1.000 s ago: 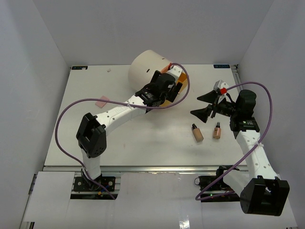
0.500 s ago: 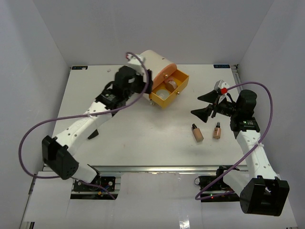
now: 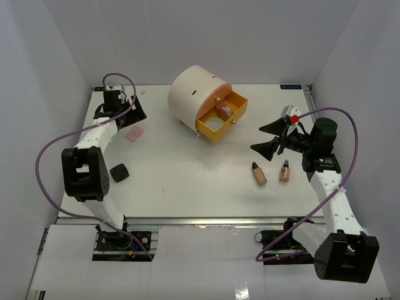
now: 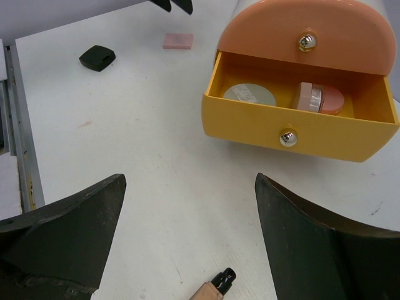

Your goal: Organize the makeup

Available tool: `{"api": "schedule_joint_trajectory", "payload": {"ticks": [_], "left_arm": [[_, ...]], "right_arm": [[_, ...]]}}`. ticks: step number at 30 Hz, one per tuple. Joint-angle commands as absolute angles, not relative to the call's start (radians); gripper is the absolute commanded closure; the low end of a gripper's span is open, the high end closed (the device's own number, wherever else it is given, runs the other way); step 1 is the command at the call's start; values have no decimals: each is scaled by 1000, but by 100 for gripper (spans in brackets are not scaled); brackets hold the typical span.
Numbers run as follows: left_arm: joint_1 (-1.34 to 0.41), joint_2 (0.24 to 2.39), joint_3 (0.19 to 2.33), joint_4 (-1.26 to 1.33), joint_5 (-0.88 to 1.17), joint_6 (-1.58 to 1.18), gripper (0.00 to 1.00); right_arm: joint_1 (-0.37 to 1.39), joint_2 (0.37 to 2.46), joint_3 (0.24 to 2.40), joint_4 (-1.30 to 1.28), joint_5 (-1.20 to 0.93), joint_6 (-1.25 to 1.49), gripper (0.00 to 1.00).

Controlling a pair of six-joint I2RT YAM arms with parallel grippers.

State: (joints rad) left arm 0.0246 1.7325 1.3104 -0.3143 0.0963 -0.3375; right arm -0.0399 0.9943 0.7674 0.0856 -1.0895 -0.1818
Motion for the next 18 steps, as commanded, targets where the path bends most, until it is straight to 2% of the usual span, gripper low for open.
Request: {"api": "schedule_joint_trajectory", "payload": {"ticks": [1,7,18], "left_arm": [[35,1811,1415,-366,79,-188,2],[50,1897,1451,-347,82,47,2],[92,1983,1451,-315,177,152,3]], "right_arm": [[-49,987,758,129,-1117,-170,10],[-52,996,756,127,-1118,-172,10],[-56,1005,758,125,-1120,-175,10]]}}
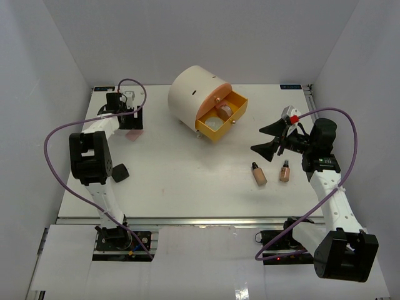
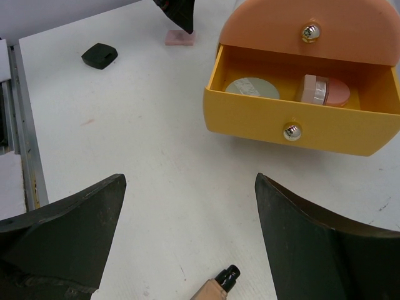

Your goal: Organize the makeup

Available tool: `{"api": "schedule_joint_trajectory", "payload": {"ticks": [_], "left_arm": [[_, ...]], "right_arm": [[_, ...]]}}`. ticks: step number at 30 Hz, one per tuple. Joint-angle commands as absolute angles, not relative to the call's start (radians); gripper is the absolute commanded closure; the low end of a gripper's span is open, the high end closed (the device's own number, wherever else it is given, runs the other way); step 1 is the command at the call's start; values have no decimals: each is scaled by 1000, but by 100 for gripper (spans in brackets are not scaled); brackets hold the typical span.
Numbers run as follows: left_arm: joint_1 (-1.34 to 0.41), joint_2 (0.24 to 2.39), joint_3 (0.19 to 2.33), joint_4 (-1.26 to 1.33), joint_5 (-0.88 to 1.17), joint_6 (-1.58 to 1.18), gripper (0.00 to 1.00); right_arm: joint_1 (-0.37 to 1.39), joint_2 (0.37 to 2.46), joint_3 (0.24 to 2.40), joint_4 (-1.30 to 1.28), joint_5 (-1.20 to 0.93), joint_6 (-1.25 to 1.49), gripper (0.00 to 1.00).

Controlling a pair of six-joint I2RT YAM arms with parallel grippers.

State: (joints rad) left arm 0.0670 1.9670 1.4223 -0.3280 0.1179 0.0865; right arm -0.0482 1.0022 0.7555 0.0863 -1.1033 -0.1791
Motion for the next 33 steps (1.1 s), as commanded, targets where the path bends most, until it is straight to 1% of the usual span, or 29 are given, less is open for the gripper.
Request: {"api": "schedule_joint_trajectory", "payload": {"ticks": [1,16,22,27,32,33], "left_arm": [[97,1989,1453,-314,188,162,3],[100,2060,1468,-347,255,241,5],[98,2075,1443,-350,225,234,9],[98,2059,1403,-321,173,194,18],[98,2036,1380,-311,156,154,46],[98,2031,1368,-308,151,143,50]], "right_arm": [[-58,1007,758,125,-1120,-175,10],[-64,1009,761,126,-1126,-173,10],[-70,1005,762,126,-1132,-171,10],[-72,1003,761,127,-1132,-169,10],[-73,999,762,127,-1135,-166,10],[-75,998,762,127,-1136,-166,10]]}}
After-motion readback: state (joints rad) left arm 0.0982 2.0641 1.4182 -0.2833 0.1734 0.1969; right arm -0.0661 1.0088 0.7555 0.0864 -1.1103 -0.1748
